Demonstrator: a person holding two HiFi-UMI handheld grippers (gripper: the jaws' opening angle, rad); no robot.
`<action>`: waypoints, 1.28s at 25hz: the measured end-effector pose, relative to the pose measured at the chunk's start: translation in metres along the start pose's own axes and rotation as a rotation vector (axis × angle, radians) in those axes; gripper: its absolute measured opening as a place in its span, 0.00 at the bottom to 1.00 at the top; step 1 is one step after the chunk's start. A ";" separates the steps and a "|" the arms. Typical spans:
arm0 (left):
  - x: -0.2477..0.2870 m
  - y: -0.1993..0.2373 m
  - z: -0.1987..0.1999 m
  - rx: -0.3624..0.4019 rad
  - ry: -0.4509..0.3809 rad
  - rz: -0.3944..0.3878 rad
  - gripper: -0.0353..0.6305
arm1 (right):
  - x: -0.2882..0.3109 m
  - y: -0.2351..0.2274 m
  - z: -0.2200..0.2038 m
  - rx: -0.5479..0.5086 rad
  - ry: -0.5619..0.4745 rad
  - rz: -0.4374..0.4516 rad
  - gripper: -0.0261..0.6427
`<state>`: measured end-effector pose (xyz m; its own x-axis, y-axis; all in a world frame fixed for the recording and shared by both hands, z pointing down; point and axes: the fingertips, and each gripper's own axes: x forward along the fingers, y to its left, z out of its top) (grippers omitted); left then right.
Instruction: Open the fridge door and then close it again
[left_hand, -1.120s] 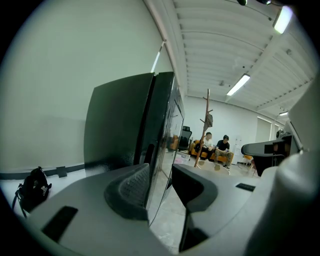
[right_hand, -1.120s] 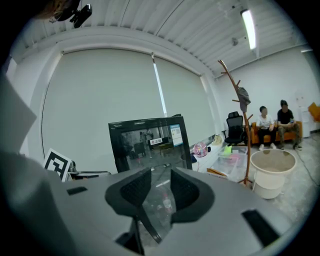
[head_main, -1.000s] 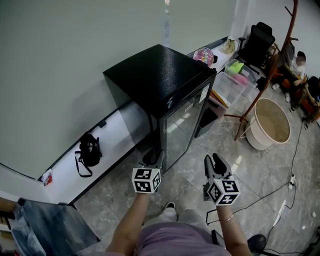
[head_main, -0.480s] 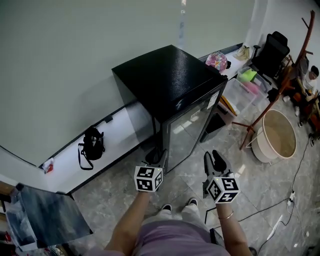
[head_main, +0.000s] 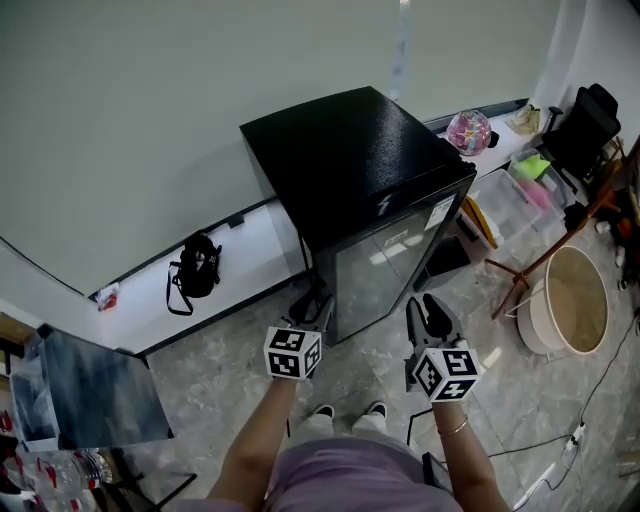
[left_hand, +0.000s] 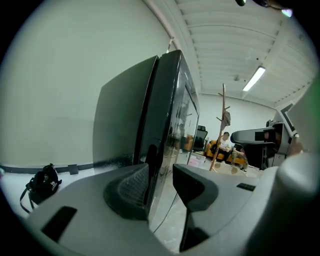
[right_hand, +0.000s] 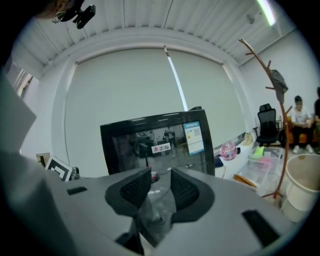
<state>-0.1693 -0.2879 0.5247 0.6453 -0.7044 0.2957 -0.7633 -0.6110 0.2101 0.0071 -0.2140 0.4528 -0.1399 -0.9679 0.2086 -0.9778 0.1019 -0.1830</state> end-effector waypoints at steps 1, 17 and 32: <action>0.001 0.000 0.000 -0.003 -0.001 0.010 0.26 | 0.003 -0.001 0.001 -0.001 0.003 0.015 0.21; 0.010 0.005 0.000 -0.001 -0.015 0.167 0.21 | 0.021 -0.017 -0.012 -0.003 0.073 0.190 0.21; 0.012 0.005 -0.001 -0.013 0.016 0.199 0.21 | 0.014 0.009 -0.034 -0.016 0.124 0.291 0.21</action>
<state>-0.1657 -0.2988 0.5305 0.4811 -0.8048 0.3477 -0.8761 -0.4553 0.1584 -0.0092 -0.2189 0.4867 -0.4316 -0.8622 0.2652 -0.8960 0.3755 -0.2371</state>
